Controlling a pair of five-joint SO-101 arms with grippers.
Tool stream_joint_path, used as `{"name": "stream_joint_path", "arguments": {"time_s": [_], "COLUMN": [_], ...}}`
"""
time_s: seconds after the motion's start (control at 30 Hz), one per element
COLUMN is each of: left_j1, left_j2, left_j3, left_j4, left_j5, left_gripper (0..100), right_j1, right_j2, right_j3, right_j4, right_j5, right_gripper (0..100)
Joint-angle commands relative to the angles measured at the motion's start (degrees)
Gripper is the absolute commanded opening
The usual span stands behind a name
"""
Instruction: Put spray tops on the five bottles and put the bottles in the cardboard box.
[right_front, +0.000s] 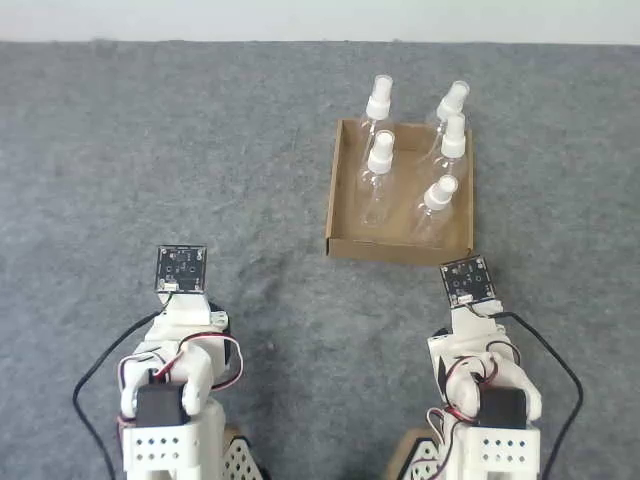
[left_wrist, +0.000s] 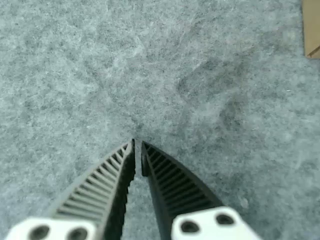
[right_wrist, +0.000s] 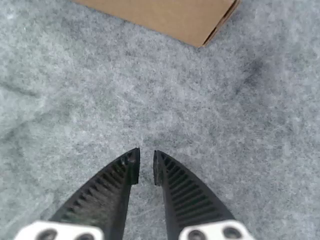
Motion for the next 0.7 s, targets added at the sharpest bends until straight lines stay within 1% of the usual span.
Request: {"name": "stream_joint_path", "arguments": {"time_s": [0.0, 0.67], "left_j1": [-0.1, -0.1], "left_j2": [-0.9, -0.9], "left_j3": [-0.4, -0.4], "left_j4": [0.3, 0.3], "left_j5": [0.4, 0.4], "left_gripper": [1, 1], "right_j1": [0.2, 0.2], "right_j2": [-0.7, -0.7], "right_j3": [1.2, 1.2], "right_j4": [0.7, 0.7], "right_j5": [0.8, 0.8], "right_gripper": [0.6, 0.6]}}
